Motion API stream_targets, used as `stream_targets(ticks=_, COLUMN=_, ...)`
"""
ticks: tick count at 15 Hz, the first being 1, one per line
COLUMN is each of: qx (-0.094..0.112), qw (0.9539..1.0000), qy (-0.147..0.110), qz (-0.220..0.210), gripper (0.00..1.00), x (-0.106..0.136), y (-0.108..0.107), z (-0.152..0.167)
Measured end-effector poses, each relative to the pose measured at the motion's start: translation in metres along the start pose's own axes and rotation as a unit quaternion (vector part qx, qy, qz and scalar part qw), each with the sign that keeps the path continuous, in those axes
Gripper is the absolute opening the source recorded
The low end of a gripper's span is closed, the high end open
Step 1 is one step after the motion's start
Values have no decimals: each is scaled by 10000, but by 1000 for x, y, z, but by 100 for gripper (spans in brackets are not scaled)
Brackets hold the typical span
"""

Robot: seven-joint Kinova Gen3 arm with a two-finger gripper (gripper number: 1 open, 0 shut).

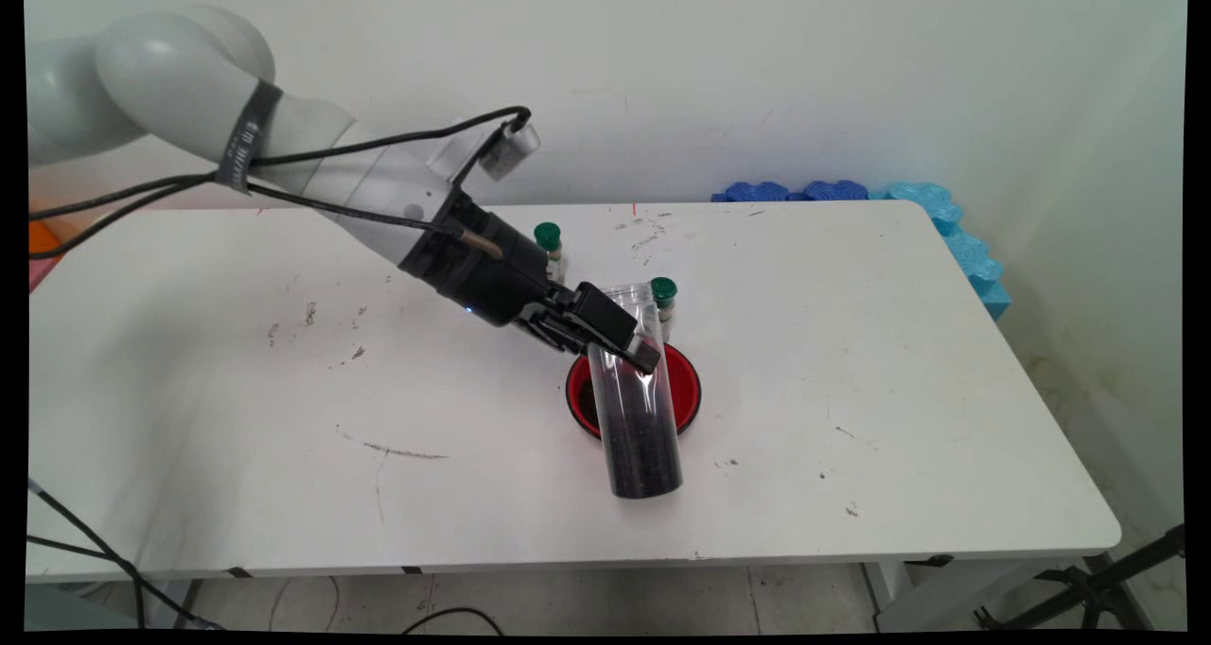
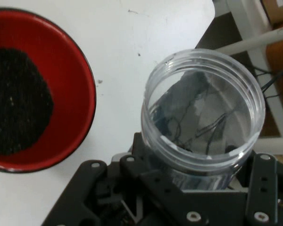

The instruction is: Pour the black seasoning powder in the red bowl

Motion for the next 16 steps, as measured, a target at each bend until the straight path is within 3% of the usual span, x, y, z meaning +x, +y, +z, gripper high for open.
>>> stream_targets(ticks=8, qx=-237, qw=9944, qy=-138, qz=-1018, gripper=0, x=4, y=-18, z=13)
stream_targets(ticks=12, qx=-276, qw=9880, qy=-162, qz=-1511, gripper=0, x=7, y=-26, z=16)
stream_targets(ticks=16, qx=-298, qw=9769, qy=-117, qz=-2112, gripper=0, x=9, y=-33, z=17)
